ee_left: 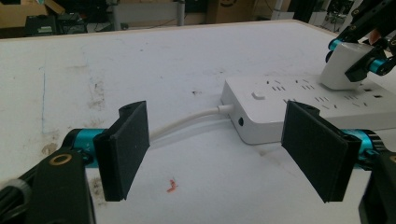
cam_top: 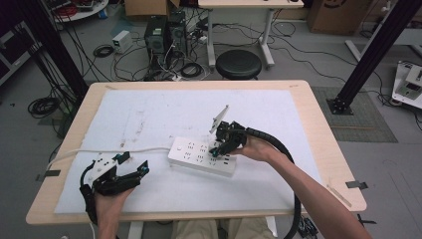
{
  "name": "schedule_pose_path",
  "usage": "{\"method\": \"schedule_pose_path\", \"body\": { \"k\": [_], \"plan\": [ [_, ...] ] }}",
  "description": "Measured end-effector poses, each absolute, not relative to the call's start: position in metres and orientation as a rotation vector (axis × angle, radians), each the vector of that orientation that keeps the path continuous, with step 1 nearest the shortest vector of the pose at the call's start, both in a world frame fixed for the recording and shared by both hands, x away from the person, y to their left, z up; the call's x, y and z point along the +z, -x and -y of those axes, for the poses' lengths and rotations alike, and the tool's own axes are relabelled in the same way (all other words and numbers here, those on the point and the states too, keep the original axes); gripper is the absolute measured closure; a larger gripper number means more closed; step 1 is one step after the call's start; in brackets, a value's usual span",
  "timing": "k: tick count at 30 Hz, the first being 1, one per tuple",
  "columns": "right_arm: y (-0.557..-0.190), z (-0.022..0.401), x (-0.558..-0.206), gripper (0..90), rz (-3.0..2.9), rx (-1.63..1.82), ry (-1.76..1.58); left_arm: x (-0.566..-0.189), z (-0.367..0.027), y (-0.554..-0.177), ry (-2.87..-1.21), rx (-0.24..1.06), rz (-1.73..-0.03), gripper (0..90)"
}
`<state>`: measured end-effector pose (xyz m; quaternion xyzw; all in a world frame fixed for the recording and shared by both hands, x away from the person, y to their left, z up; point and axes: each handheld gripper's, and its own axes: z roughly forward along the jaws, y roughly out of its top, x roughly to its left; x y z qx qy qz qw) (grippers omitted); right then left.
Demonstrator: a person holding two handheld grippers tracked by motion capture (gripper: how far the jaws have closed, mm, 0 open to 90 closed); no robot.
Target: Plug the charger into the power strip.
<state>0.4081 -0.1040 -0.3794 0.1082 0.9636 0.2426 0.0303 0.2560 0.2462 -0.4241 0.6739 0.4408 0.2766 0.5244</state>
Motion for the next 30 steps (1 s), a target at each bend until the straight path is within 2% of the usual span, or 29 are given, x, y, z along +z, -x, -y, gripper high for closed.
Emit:
{"method": "schedule_pose_path", "body": {
  "k": [11, 25, 30],
  "plan": [
    [-0.415, 0.109, -0.383, 64.0, -2.997, 0.814, -0.362, -0.425, -0.244, -0.258, -1.626, 0.657, -1.05, 23.7],
    [-0.405, 0.109, -0.387, 63.9, -2.929, 0.829, -0.329, -0.425, -0.242, -0.259, -1.627, 0.647, -1.056, 24.0],
    [-0.414, 0.113, -0.39, 63.9, -2.978, 0.888, -0.374, -0.425, -0.245, -0.256, -1.622, 0.652, -1.065, 24.1]
  ]
}}
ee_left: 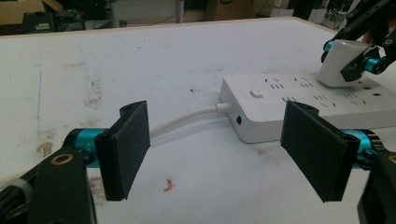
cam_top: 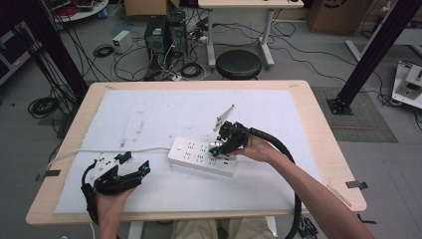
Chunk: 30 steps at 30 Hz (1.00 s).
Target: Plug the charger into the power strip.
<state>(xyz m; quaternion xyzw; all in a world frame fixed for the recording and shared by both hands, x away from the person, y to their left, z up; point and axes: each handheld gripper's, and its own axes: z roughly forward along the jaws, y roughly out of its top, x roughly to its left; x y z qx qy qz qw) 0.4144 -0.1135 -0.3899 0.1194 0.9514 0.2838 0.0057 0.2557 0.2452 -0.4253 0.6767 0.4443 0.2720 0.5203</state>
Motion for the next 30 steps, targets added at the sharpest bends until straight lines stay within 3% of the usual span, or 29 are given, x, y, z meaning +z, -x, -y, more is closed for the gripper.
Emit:
{"method": "schedule_pose_path", "body": {
  "k": [30],
  "plan": [
    [-0.404, 0.113, -0.399, 63.4, -2.896, 0.934, -0.363, -0.42, -0.254, -0.25, -1.599, 0.672, -1.082, 24.2]
  ]
}}
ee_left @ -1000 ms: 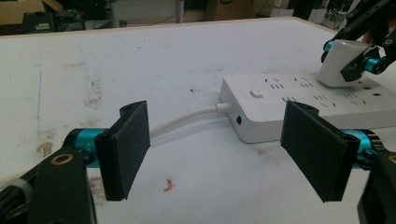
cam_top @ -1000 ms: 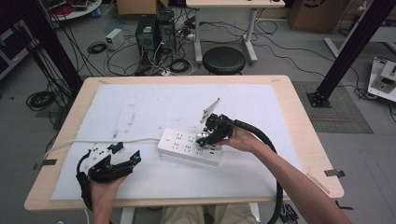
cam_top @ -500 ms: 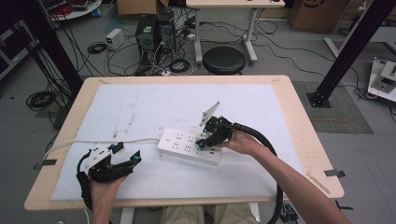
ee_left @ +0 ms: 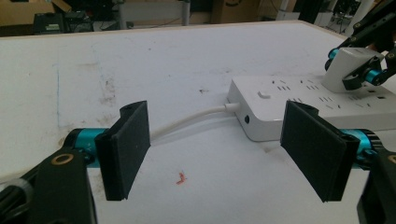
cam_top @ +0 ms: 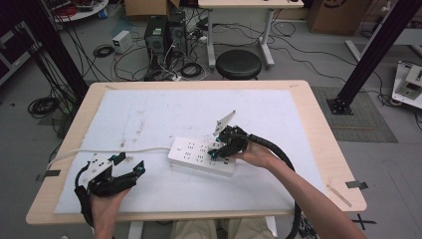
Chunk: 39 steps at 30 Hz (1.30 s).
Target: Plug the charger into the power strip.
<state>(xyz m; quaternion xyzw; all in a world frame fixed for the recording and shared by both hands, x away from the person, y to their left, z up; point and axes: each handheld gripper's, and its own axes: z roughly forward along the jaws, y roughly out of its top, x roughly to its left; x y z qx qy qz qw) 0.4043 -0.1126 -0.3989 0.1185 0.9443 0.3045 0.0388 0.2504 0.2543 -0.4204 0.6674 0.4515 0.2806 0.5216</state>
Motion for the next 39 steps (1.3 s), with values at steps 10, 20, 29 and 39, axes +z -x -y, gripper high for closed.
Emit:
{"method": "schedule_pose_path", "body": {
  "k": [10, 20, 29, 39],
  "plan": [
    [-0.406, 0.113, -0.4, 38.7, -2.931, 0.933, -0.389, -0.419, -0.255, -0.251, -1.604, 0.677, -1.071, 24.2],
    [-0.388, 0.134, -0.394, 20.8, -2.766, 1.078, -0.507, -0.419, -0.253, -0.254, -1.614, 0.671, -1.06, 24.2],
    [-0.372, 0.164, -0.393, 20.8, -2.555, 1.238, -0.68, -0.416, -0.25, -0.26, -1.622, 0.665, -1.038, 24.2],
    [-0.35, 0.207, -0.397, 20.7, -2.26, 1.373, -0.878, -0.414, -0.241, -0.27, -1.637, 0.66, -1.02, 24.2]
  ]
}}
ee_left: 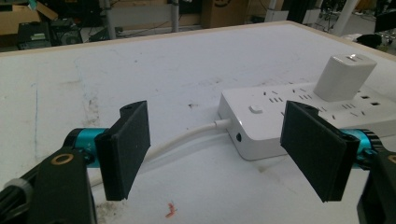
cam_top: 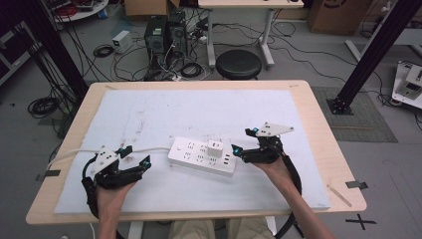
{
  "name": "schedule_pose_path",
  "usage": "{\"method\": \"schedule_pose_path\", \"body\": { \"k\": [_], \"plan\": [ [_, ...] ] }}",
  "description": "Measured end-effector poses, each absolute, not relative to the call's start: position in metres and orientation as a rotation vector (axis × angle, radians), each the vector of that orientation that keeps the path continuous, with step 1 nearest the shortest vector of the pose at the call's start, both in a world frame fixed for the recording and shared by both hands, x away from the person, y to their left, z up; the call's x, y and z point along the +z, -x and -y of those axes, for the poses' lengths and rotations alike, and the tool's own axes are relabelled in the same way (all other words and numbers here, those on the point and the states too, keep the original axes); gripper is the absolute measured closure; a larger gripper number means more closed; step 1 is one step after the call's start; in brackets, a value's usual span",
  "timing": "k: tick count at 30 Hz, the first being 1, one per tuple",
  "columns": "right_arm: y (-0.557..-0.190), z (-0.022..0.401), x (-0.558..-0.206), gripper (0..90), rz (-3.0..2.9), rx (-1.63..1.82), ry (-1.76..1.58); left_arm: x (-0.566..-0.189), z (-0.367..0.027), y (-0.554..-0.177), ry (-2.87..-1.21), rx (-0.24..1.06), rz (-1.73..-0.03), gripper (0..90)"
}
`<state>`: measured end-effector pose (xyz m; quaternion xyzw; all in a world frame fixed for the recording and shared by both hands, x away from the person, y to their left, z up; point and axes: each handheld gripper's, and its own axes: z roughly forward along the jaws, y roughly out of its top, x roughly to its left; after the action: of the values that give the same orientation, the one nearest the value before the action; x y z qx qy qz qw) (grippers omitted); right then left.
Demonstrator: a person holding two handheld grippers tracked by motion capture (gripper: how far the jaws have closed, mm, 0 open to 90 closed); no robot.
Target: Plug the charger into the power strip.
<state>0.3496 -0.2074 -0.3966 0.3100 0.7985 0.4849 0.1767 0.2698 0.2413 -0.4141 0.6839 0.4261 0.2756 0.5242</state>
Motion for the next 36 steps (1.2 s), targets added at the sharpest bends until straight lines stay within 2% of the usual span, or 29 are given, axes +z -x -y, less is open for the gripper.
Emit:
{"method": "schedule_pose_path", "body": {
  "k": [19, 36],
  "plan": [
    [-0.32, 0.276, -0.419, 20.1, -1.867, 1.363, -1.157, -0.414, -0.241, -0.275, -1.638, 0.678, -1.021, 24.2],
    [-0.307, 0.303, -0.431, 18.8, -1.803, 1.352, -1.246, -0.417, -0.243, -0.276, -1.645, 0.671, -1.032, 24.2]
  ]
}}
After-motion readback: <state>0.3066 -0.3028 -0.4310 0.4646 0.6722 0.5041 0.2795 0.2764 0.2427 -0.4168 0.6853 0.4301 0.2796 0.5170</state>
